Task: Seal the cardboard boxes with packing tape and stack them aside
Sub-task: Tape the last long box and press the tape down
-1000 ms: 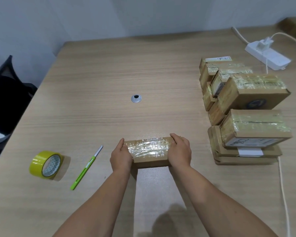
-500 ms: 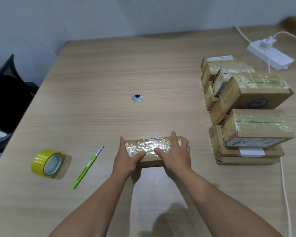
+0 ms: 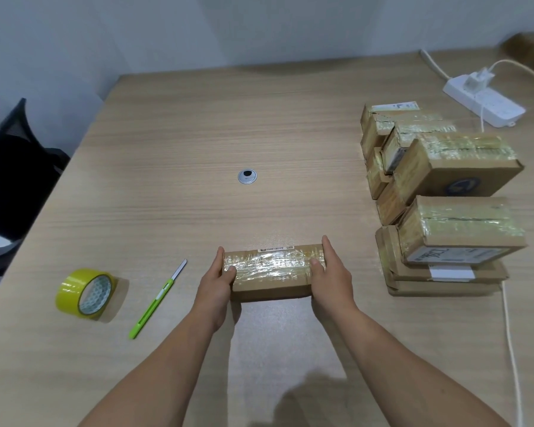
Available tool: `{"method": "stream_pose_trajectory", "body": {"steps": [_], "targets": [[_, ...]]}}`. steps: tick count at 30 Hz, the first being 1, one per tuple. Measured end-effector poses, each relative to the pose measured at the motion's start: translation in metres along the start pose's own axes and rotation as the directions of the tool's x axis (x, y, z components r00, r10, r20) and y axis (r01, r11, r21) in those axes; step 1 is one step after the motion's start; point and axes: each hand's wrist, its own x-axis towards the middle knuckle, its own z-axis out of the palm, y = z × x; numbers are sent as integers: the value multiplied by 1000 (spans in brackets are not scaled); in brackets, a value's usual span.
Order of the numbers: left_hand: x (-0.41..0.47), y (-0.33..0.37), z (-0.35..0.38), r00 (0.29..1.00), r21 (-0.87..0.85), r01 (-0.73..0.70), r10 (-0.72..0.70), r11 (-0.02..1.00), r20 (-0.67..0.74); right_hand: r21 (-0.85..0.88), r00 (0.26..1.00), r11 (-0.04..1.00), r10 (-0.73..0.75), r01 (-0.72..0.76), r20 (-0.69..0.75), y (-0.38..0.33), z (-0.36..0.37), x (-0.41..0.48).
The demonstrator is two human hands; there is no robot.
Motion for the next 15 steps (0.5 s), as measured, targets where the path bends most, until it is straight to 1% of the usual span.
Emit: {"method": "stream_pose_trajectory", "body": {"steps": [3, 5, 7, 9, 12, 14, 15], "targets": [[1, 3, 1, 998, -117, 35, -40, 992, -40, 27, 1000, 999, 30, -29, -8, -2, -2, 0], [0, 7, 4, 995, -134, 33, -46, 990, -94, 14, 998, 999, 48, -48, -37, -6, -2, 0], [-1, 9, 7, 992, -74, 24, -33, 997, -124, -62, 998, 997, 51, -53, -31, -12, 0, 0], [-4, 8, 10, 992, 2, -6, 6, 1000, -122, -129, 998, 990, 59, -60, -11, -15, 5, 1], [-9, 5, 13, 991, 149, -48, 66, 988, -114, -123, 997, 990, 70, -72, -21, -16, 10, 4], [-8, 4, 14, 990, 157, -45, 65, 987, -125, -84, 997, 994, 64, -68, -44, -14, 8, 5], [-7, 4, 13, 991, 112, -27, 42, 993, -130, -63, 996, 995, 67, -71, -63, -12, 6, 4]]}}
